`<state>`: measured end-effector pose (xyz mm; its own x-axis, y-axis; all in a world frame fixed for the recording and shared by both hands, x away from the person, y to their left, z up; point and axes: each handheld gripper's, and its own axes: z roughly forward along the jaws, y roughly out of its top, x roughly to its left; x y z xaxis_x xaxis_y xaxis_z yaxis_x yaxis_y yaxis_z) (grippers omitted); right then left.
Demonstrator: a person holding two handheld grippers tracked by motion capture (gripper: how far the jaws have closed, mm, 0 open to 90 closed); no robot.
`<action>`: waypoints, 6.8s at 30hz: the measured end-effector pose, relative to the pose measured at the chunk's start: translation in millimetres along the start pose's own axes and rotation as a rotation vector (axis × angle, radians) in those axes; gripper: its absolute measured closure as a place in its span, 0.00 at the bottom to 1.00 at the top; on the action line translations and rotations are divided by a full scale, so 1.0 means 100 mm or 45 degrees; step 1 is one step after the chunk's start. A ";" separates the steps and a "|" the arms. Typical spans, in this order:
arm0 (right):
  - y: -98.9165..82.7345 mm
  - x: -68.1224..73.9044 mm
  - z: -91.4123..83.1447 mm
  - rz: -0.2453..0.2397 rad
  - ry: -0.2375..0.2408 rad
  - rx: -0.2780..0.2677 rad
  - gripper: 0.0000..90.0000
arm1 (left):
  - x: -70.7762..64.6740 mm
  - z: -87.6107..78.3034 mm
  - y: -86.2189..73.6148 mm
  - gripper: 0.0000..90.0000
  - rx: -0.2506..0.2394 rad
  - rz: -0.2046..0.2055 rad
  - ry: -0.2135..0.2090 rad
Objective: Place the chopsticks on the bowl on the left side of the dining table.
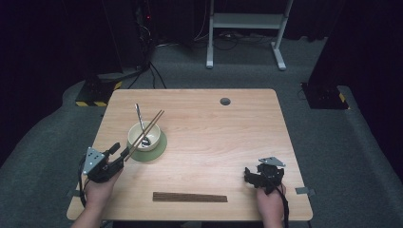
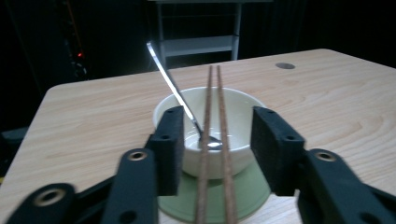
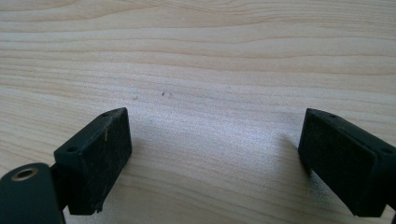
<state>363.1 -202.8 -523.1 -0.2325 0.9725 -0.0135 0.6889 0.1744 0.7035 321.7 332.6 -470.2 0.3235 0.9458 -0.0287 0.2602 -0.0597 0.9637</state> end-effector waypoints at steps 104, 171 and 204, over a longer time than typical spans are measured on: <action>1.19 1.97 0.37 -0.352 0.428 -0.091 0.28 | 0.29 0.25 -0.21 0.48 0.249 -0.010 -0.103; 1.47 2.18 0.81 -0.377 0.416 -0.215 0.56 | 0.43 0.45 -0.15 0.56 0.230 -0.184 0.042; 1.32 2.09 0.61 -0.284 0.404 -0.218 0.75 | 0.54 0.45 -0.15 0.70 0.230 -0.228 0.141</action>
<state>446.9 33.3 -476.1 -0.5814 0.8133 0.0219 0.4799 0.3211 0.8165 376.2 370.7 -497.7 0.1590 0.9749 -0.1558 0.4656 0.0651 0.8826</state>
